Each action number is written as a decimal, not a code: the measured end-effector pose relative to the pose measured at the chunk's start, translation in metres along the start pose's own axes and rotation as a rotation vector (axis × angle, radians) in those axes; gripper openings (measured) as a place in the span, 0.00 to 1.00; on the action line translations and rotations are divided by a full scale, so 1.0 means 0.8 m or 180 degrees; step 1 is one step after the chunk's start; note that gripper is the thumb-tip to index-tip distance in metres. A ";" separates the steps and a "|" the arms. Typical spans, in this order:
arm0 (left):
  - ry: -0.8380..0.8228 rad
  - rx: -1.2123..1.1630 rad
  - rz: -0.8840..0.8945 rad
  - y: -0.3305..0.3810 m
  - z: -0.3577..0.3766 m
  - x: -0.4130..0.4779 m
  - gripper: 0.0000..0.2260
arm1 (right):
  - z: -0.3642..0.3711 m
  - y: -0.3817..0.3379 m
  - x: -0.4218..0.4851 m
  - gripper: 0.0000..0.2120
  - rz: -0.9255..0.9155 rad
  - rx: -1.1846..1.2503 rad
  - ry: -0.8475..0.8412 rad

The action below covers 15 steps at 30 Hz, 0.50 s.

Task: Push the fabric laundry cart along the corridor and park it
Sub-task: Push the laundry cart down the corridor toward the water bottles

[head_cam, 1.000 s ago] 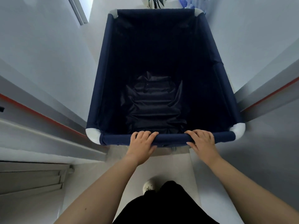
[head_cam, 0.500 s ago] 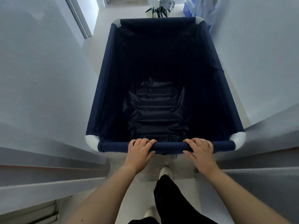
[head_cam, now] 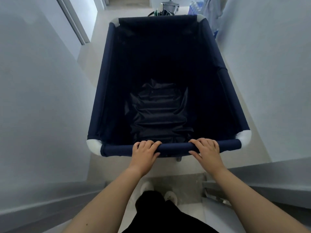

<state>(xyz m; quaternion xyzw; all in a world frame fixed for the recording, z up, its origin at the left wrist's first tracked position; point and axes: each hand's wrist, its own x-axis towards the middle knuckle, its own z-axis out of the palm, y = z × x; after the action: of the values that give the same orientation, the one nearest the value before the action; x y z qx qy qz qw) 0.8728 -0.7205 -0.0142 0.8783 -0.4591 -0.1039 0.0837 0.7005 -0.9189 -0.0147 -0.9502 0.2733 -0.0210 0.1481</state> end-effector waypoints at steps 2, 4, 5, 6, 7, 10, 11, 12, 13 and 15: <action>0.0041 0.0045 0.0017 -0.002 0.000 0.022 0.17 | -0.004 0.006 0.023 0.17 -0.0025 -0.0002 0.0014; 0.0001 0.0051 0.0014 -0.003 -0.001 0.046 0.17 | -0.009 0.014 0.047 0.17 -0.0002 0.0003 -0.0040; -0.0047 0.0050 0.0013 -0.003 -0.002 0.057 0.17 | -0.012 0.018 0.059 0.17 0.0023 -0.0011 -0.0079; -0.0080 0.0056 0.0014 -0.003 -0.004 0.070 0.18 | -0.015 0.022 0.073 0.17 0.0037 -0.0038 -0.0108; -0.0104 0.0054 0.0005 -0.002 -0.005 0.082 0.18 | -0.019 0.026 0.085 0.17 0.0046 -0.0066 -0.0136; -0.0095 -0.0008 0.0043 0.005 -0.006 0.116 0.19 | -0.030 0.040 0.118 0.17 0.0083 -0.0056 -0.0128; -0.0094 -0.0021 0.0062 0.008 -0.006 0.127 0.19 | -0.033 0.045 0.129 0.17 0.0105 -0.0047 -0.0112; -0.0124 -0.0028 0.0068 0.011 -0.007 0.139 0.19 | -0.036 0.049 0.139 0.17 0.0136 -0.0037 -0.0109; -0.0159 -0.0027 0.0074 0.014 -0.008 0.151 0.20 | -0.038 0.054 0.150 0.17 0.0172 -0.0020 -0.0100; -0.0213 -0.0033 0.0077 0.022 -0.011 0.176 0.22 | -0.043 0.064 0.172 0.18 0.0260 0.0029 -0.0071</action>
<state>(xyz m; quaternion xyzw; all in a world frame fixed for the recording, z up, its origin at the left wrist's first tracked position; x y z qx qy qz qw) 0.9398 -0.8461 -0.0163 0.8682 -0.4717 -0.1346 0.0742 0.7870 -1.0417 -0.0022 -0.9378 0.3101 -0.0056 0.1563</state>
